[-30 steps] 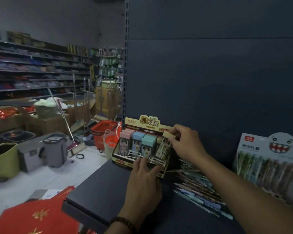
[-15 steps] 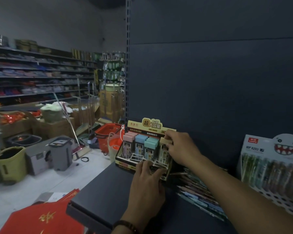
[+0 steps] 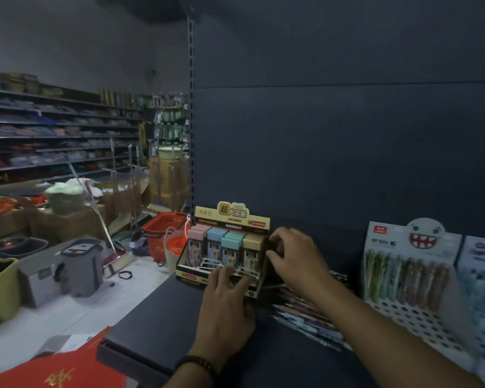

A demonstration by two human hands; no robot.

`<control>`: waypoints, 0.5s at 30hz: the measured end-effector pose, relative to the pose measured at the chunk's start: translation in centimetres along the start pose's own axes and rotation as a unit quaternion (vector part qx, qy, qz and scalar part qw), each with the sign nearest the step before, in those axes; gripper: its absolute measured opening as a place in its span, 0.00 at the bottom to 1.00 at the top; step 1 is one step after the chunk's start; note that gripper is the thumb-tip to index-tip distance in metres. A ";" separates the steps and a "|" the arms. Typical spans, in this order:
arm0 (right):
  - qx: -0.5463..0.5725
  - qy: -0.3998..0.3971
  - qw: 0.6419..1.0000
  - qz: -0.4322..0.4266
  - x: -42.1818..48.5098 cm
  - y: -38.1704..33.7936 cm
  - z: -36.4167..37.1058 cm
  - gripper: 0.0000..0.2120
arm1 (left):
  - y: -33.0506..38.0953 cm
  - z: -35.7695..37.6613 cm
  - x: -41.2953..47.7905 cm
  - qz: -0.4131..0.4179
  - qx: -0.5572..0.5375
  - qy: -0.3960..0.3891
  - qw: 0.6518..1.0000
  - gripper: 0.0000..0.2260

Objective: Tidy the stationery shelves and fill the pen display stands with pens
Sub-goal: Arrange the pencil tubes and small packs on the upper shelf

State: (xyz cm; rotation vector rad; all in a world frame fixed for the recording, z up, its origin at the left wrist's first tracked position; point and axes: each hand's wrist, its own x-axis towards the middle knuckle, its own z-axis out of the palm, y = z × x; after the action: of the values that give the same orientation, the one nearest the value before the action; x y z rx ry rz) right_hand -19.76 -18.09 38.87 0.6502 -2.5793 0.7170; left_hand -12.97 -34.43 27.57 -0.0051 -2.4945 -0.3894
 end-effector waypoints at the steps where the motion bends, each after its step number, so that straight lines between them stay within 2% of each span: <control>1: 0.004 0.006 1.000 -0.002 -1.3 0.7 -0.9 0.10 | 0.0 0.1 0.0 -0.001 0.001 0.003 1.000 0.26; 4: 0.009 0.021 1.000 0.006 -6.4 3.5 -3.5 0.05 | 0.2 0.4 -0.1 -0.022 0.024 0.001 0.999 0.26; 8: -0.021 0.002 0.997 0.077 -13.3 7.7 -7.0 0.07 | 1.6 0.0 -0.4 -0.028 0.054 0.002 0.998 0.24; 11: -0.050 -0.031 0.989 0.137 -17.6 10.7 -9.3 0.06 | 5.7 0.2 -1.7 0.016 -0.002 0.031 0.999 0.20; 15: -0.083 -0.037 0.979 0.181 -22.8 14.2 -11.9 0.08 | 15.1 0.9 -4.8 0.145 -0.080 0.013 0.986 0.14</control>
State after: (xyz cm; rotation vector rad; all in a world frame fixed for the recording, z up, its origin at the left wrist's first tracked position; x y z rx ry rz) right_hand -5.73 6.82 32.18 0.1565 -2.8223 0.5827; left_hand -8.14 -19.36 28.28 -0.4195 -2.3827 -0.4616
